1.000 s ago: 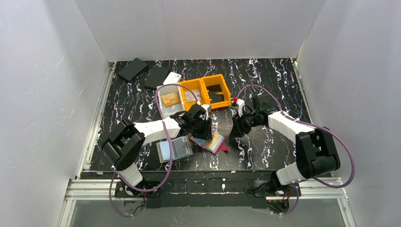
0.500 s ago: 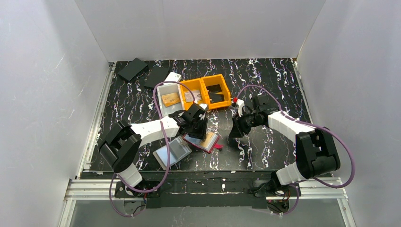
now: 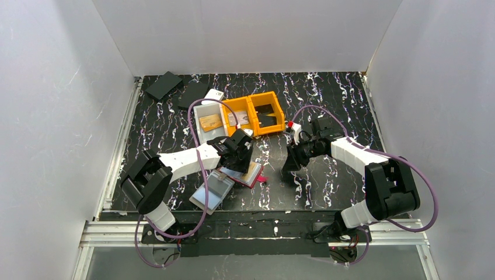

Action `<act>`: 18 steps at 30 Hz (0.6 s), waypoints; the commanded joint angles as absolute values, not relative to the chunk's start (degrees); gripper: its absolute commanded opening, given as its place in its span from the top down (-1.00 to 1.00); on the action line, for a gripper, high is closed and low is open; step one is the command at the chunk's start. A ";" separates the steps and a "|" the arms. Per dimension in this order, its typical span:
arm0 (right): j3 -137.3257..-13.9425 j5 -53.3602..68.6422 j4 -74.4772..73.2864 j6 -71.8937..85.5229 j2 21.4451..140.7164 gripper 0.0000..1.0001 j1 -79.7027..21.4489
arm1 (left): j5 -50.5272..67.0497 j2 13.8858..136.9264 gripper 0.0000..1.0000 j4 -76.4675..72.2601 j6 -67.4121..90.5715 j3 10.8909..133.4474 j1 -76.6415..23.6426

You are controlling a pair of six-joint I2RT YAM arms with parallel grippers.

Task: Take the credit cards out of the card holder
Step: Remove the credit card from the card holder.

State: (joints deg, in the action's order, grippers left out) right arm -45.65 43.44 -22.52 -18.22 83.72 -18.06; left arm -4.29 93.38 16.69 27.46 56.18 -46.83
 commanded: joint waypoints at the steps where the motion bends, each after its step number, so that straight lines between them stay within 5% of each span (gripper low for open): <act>1: -47.55 44.99 -22.83 -18.91 84.11 0.00 -18.02 | -8.83 90.46 0.27 20.87 25.79 57.89 -46.41; 18: -47.70 45.21 -23.40 -19.25 84.90 0.00 -18.19 | -13.12 88.27 0.30 23.03 22.84 58.26 -46.36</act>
